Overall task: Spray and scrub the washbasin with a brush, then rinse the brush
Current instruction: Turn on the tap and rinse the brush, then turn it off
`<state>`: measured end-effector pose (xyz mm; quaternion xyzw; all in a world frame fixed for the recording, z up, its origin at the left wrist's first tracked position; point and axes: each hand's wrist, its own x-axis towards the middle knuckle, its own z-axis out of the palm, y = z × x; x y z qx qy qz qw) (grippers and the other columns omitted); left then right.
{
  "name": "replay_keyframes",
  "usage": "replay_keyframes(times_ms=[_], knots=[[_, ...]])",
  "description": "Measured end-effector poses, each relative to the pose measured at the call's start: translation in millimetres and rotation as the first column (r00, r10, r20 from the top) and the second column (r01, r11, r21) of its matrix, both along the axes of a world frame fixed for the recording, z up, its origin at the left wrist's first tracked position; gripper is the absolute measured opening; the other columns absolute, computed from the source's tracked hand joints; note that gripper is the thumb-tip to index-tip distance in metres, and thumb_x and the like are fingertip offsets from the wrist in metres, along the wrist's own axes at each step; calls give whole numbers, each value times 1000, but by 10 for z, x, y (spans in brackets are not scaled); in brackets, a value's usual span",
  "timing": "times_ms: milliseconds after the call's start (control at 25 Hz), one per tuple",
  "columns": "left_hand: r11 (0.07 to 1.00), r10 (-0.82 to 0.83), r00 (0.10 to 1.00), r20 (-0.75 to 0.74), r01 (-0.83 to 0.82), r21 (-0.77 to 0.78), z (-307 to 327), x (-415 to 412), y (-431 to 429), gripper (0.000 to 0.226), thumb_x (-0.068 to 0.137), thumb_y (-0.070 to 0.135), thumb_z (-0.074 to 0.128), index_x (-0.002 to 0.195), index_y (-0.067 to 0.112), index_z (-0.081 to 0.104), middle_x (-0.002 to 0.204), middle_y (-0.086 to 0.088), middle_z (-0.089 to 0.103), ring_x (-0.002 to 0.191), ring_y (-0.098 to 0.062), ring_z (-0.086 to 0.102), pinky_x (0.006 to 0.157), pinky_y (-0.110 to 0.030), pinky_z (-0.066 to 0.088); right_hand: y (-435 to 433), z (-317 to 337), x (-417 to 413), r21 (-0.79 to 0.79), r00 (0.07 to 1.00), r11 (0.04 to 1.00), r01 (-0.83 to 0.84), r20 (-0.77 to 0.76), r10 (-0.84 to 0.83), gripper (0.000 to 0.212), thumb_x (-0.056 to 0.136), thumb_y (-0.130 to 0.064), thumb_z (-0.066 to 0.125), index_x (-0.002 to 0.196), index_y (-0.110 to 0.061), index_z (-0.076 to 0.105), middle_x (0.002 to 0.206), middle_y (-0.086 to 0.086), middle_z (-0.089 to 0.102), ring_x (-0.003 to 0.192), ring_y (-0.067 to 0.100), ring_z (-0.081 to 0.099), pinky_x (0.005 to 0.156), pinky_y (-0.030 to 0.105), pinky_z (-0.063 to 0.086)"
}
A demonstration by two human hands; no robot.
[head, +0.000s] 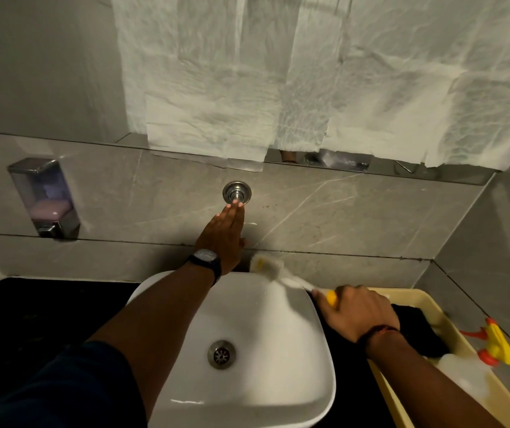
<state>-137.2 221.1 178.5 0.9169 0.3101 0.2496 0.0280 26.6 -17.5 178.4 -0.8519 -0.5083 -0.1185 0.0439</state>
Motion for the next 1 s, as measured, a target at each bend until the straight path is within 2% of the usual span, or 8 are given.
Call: replay_keyframes(times_ms=[240, 360, 440, 560, 640, 720, 840, 1000], knots=[[1000, 6, 998, 63, -6, 7, -30, 24, -20, 73, 89, 13, 52, 147, 5, 9, 156, -19, 19, 143, -34, 21, 117, -43, 25, 9, 37, -66, -90, 995, 993, -73, 63, 79, 63, 81, -75, 22, 65, -22, 52, 79, 8, 69, 71, 27, 64, 58, 33, 41], [1000, 19, 996, 85, -20, 11, -41, 53, -20, 70, 89, 12, 50, 147, 5, 12, 155, -19, 22, 142, -35, 23, 116, -44, 26, 47, -17, -125, -78, 993, 995, -69, 88, 76, 66, 81, -73, 22, 73, -20, 61, 81, 9, 70, 73, 29, 65, 56, 33, 38], [999, 44, 995, 91, -44, -6, -56, 78, -45, 70, 88, 17, 51, 147, 5, 14, 155, -19, 22, 143, -35, 21, 117, -44, 24, 78, -51, -124, -12, 1000, 1000, -2, 16, 2, 66, 80, -74, 23, 72, -20, 61, 80, 9, 70, 72, 30, 65, 56, 33, 37], [998, 67, 991, 113, -69, 14, -58, 160, -151, 72, 87, 36, 54, 144, 5, 24, 154, -21, 25, 143, -37, 21, 117, -47, 19, 16, -105, 12, 59, 968, 983, 175, -191, -161, 68, 79, -77, 24, 77, -20, 61, 84, 11, 69, 78, 33, 64, 60, 34, 40], [997, -9, 990, 140, -2, 77, -89, 295, -322, 66, 85, 41, 54, 138, 4, 38, 150, -21, 34, 141, -38, 26, 116, -49, 19, -185, -198, 195, 98, 916, 951, 294, -312, -251, 62, 82, -73, 28, 79, -19, 59, 87, 14, 68, 81, 36, 63, 64, 36, 44], [992, -105, 981, 162, 92, 88, -212, 534, -573, 60, 80, 38, 60, 129, 5, 50, 143, -20, 45, 136, -38, 36, 112, -50, 27, -492, -358, 441, 132, 876, 920, 370, -379, -298, 52, 86, -63, 34, 82, -18, 58, 89, 18, 68, 85, 39, 62, 69, 38, 48], [969, -227, 967, 118, 236, -71, -503, 986, -1046, 54, 80, 38, 61, 125, 9, 55, 133, -17, 57, 122, -36, 53, 98, -45, 46, -911, -667, 814, 104, 831, 889, 446, -417, -368, 45, 93, -54, 32, 92, -15, 56, 88, 18, 67, 83, 40, 61, 73, 44, 51], [896, -386, 922, 44, 385, -220, -938, 1606, -1589, 40, 83, 36, 55, 114, 11, 57, 116, -14, 63, 107, -35, 57, 89, -40, 49, -1154, -1171, 1235, 9, 803, 881, 474, -415, -428, 39, 97, -45, 32, 92, -12, 51, 90, 19, 68, 82, 40, 62, 68, 40, 49]])
